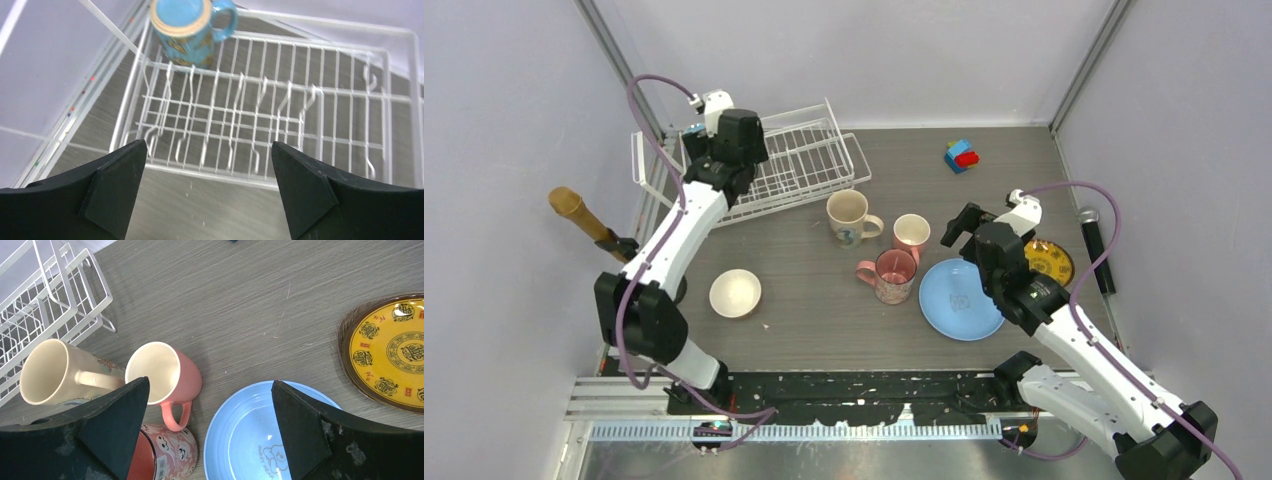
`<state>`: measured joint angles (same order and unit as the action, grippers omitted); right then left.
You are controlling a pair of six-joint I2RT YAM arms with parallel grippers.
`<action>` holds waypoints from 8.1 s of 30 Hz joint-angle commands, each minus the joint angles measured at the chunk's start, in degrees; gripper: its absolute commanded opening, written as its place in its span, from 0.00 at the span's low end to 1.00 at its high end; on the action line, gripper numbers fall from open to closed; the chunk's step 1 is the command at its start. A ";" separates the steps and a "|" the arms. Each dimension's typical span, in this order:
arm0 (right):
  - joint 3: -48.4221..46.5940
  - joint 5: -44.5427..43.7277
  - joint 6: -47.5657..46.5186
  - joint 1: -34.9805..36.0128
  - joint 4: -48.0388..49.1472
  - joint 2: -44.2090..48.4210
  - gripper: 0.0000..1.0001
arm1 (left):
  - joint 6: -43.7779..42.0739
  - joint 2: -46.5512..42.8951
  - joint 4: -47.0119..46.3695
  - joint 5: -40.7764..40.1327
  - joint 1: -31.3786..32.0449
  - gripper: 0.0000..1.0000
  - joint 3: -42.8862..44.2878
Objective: Unload the mixed dishes from the dish rack
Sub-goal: Place the cup at the center of the board, then pick up the cup from the dish rack, then place the cup at the center of the board.
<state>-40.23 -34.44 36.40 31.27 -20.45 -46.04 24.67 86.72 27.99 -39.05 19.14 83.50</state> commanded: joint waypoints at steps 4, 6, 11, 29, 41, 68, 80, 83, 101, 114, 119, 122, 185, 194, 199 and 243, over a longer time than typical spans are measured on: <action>0.21 -1.17 -1.25 -0.07 3.42 -0.46 1.00 | -3.48 8.48 -15.66 -6.11 -6.04 1.00 2.84; 0.22 -0.85 -1.31 -0.07 3.77 -0.39 1.00 | -4.28 10.49 -19.74 -7.07 -6.80 1.00 2.42; 0.66 -1.03 -1.67 -0.07 4.08 -0.43 1.00 | -2.65 16.62 -22.61 -7.45 -10.06 1.00 5.52; -0.11 -1.88 -4.69 -0.07 4.15 -3.92 1.00 | 11.43 25.21 -25.85 -0.68 -17.27 1.00 7.96; -1.93 1.04 -5.48 -0.09 5.51 -8.89 1.00 | 19.79 29.75 -18.11 -4.46 -17.90 1.00 14.77; -2.87 2.70 -9.52 -0.07 10.14 -14.12 1.00 | 23.65 42.26 -11.30 -8.62 -18.66 1.00 30.73; -2.50 3.68 -9.90 -0.07 11.81 -15.63 1.00 | 21.45 46.62 2.15 -2.70 -18.78 1.00 38.83; -2.28 4.34 -9.67 -0.06 12.07 -15.51 1.00 | 20.85 47.31 6.64 0.24 -18.78 1.00 41.06; 0.11 4.31 -9.62 -0.08 12.75 -13.15 1.00 | 18.78 42.45 4.82 2.95 -18.87 0.15 36.87; 0.64 5.88 -8.52 -0.07 12.97 -11.93 1.00 | 15.17 26.31 -8.19 7.22 -17.55 0.00 22.62; 1.06 5.75 -8.29 -0.11 12.93 -11.44 1.00 | 13.47 25.20 -8.93 7.28 -16.70 0.00 22.54; 1.30 5.28 -8.32 -0.06 12.98 -10.94 1.00 | 12.38 24.83 -9.46 6.05 -16.21 0.00 22.59; -37.44 47.44 -53.04 12.01 27.29 -52.52 0.89 | -2.50 -12.57 -7.11 46.48 -2.16 0.00 -4.60; -37.00 49.67 -52.91 12.45 28.20 -51.89 0.84 | -4.34 -15.42 -5.43 49.93 -0.77 0.00 -6.48; -35.53 51.00 -52.48 12.94 27.91 -50.25 0.53 | -4.49 -16.79 -4.96 49.22 -0.38 0.00 -7.52; -15.69 44.50 16.15 8.89 29.67 -18.22 0.01 | 3.78 -48.88 -23.34 63.32 3.19 1.00 -39.72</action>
<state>-53.63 10.20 47.03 40.29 1.21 -67.11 24.88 39.72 8.60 19.20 22.13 44.45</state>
